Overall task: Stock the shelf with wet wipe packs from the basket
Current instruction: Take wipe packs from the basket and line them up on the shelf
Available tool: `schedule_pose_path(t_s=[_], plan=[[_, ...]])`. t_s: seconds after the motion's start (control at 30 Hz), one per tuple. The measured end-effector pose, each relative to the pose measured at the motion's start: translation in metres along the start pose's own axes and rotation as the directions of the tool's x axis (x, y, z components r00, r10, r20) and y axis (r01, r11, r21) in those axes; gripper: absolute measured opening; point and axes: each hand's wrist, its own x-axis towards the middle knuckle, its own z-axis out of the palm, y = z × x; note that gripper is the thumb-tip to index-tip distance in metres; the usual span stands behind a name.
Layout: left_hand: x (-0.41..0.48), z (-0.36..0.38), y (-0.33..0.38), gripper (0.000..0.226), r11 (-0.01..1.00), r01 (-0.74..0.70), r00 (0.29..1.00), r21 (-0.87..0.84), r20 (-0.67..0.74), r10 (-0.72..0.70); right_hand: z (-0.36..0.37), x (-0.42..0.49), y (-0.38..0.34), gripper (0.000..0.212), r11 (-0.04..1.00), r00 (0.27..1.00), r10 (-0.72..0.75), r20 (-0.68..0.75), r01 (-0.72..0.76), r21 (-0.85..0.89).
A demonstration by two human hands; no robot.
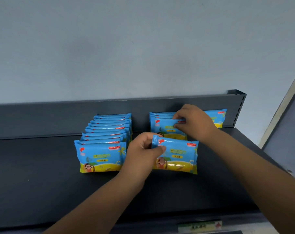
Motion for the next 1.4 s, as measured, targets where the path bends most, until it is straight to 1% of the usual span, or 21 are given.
schedule_pose_path(t_s=[0.13,0.3,0.43,0.5,0.57,0.63,0.7,0.77,0.83,0.9,1.0,1.07,1.13,1.3,1.4], plan=[[0.006,0.005,-0.002,0.017,0.999,0.032,0.999,-0.035,-0.037,-0.033,-0.002,0.003,0.002,0.027,0.999,1.000,-0.005,-0.001,0.005,-0.047],[0.013,0.011,-0.009,0.018,0.998,0.053,0.996,-0.037,-0.076,-0.055,-0.006,0.006,0.002,0.027,0.997,0.999,-0.044,0.031,0.046,-0.059],[0.020,0.015,-0.017,0.019,0.995,0.062,0.991,-0.078,-0.118,-0.070,-0.013,0.011,0.004,0.028,0.997,0.998,-0.055,0.020,0.056,-0.053],[0.025,0.018,-0.020,0.020,0.994,0.056,0.989,-0.090,-0.132,-0.068,-0.015,0.011,0.005,0.019,0.998,0.999,-0.051,-0.017,0.050,-0.029],[0.031,0.023,-0.022,0.019,0.994,0.054,0.988,-0.091,-0.142,-0.067,-0.016,0.007,0.005,0.008,0.999,0.994,-0.005,-0.105,0.008,0.031],[0.039,0.027,-0.024,0.019,0.995,0.044,0.984,-0.089,-0.170,-0.059,-0.017,-0.002,0.002,0.009,0.994,0.980,0.064,-0.190,-0.046,0.096],[0.049,0.031,-0.026,0.020,0.998,0.016,0.976,-0.067,-0.215,-0.030,-0.016,-0.012,-0.001,0.014,0.984,0.967,0.141,-0.210,-0.113,0.140],[0.060,0.034,-0.030,0.022,0.999,-0.017,0.964,-0.030,-0.265,0.008,-0.012,-0.022,-0.002,0.017,0.966,0.960,0.215,-0.181,-0.182,0.182],[0.071,0.035,-0.033,0.024,0.998,-0.059,0.946,0.012,-0.319,0.060,-0.007,-0.031,-0.004,0.030,0.943,0.950,0.291,-0.110,-0.265,0.201],[0.080,0.036,-0.036,0.024,0.992,-0.092,0.929,0.087,-0.352,0.117,-0.002,-0.040,-0.006,0.038,0.910,0.926,0.375,-0.046,-0.358,0.211],[0.088,0.034,-0.038,0.026,0.974,-0.113,0.906,0.197,-0.382,0.183,0.005,-0.048,-0.005,0.046,0.882,0.889,0.457,0.032,-0.457,0.112],[0.094,0.032,-0.041,0.031,0.966,-0.115,0.900,0.231,-0.387,0.200,0.011,-0.050,-0.003,0.040,0.873,0.874,0.481,0.064,-0.484,0.056],[0.097,0.032,-0.043,0.034,0.960,-0.118,0.899,0.253,-0.383,0.212,0.015,-0.049,-0.003,0.031,0.872,0.873,0.483,0.073,-0.487,0.050],[0.106,0.030,-0.044,0.039,0.943,-0.115,0.904,0.313,-0.360,0.230,0.012,-0.044,-0.007,0.031,0.866,0.866,0.497,0.059,-0.499,0.039],[0.109,0.027,-0.045,0.038,0.929,-0.098,0.911,0.356,-0.344,0.227,0.013,-0.042,-0.008,0.032,0.862,0.861,0.503,0.067,-0.506,0.023]])
